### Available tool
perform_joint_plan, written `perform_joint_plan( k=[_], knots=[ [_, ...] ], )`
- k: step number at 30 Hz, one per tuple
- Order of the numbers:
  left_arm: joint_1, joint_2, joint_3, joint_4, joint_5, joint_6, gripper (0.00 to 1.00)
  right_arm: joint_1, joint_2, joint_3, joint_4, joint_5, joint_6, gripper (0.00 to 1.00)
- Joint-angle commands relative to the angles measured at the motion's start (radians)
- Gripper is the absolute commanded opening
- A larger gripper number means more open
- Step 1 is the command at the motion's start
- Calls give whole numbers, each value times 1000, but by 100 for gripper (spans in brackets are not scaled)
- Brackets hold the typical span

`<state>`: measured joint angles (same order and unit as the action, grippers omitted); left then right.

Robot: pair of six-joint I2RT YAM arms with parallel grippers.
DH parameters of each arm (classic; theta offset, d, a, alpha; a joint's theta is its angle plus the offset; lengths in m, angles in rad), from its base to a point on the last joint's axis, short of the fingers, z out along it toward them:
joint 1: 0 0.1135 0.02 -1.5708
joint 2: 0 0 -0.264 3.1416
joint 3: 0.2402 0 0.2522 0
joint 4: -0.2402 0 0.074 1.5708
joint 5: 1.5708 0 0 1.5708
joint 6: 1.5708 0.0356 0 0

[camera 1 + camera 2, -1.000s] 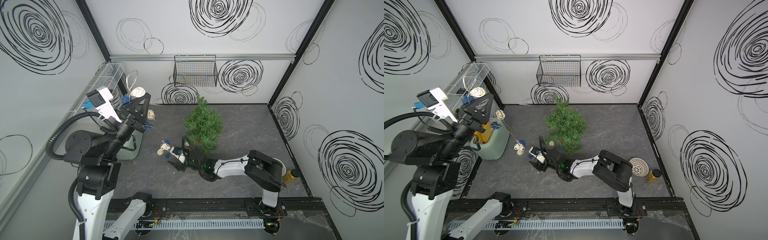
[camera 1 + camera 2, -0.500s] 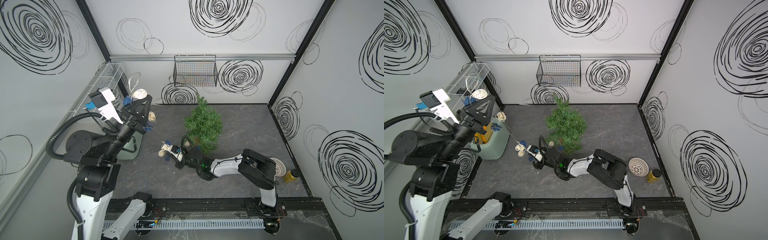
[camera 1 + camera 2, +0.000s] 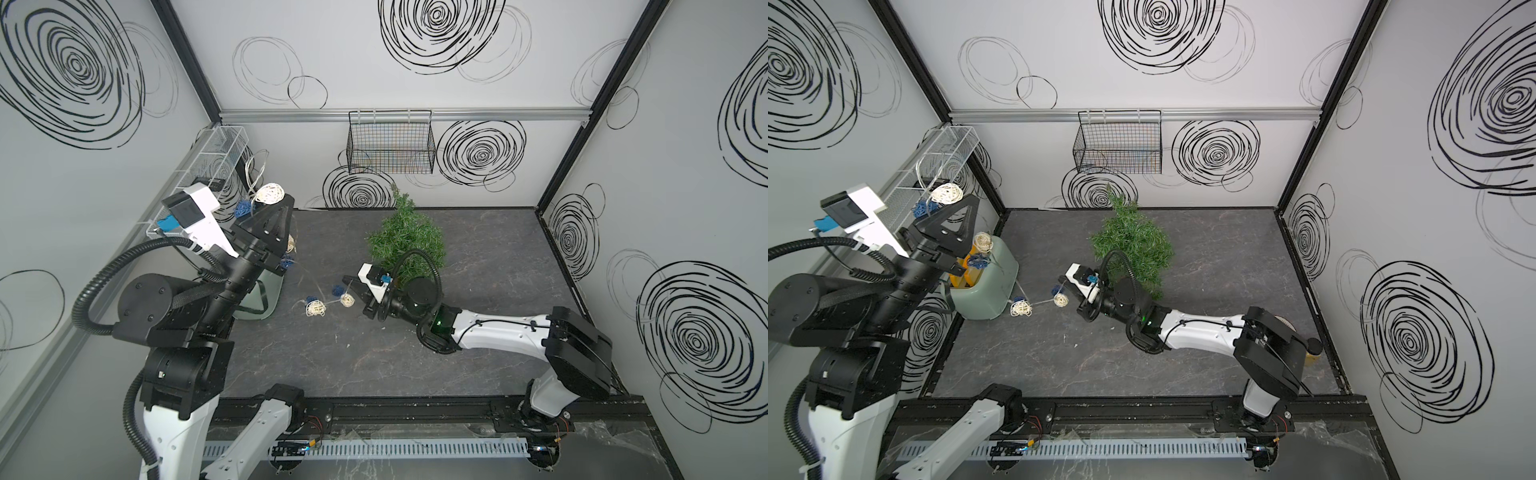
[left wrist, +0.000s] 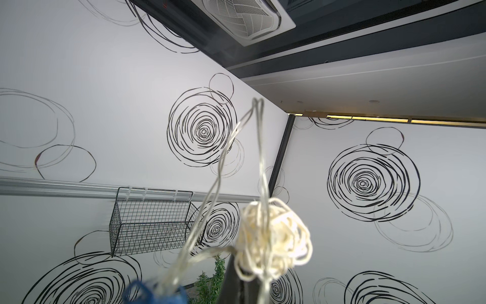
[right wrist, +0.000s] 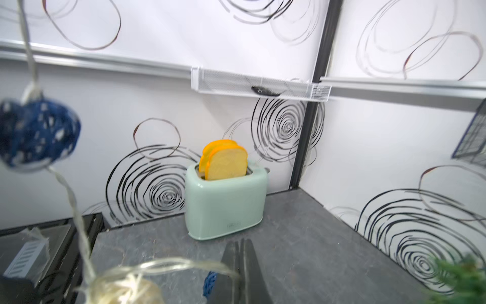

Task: Remove string lights from the small christmas tree
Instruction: Remove the light string from the Christmas tree.

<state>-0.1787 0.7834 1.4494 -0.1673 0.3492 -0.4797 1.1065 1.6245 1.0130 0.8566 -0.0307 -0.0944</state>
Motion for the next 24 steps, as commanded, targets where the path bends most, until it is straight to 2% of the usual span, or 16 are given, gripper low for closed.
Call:
perform_joint_plan(
  k=[1,9,12,20,24],
  knots=[
    [-11,-4,22,18,-16,25,0,-10,-40,49,-55,8,-12,0],
    [-30,6,48,21,-9,33,0,6,-178,41,-60,5,-44,0],
    [-32,12,65,18,-10,36,0,6,-204,83,-101,-1,-50,0],
    [-42,19,91,-3,-44,47,0,-26,-128,242,-186,-23,-14,0],
    [-44,20,81,-3,-42,47,0,-39,-119,254,-176,3,-19,0]
  ],
)
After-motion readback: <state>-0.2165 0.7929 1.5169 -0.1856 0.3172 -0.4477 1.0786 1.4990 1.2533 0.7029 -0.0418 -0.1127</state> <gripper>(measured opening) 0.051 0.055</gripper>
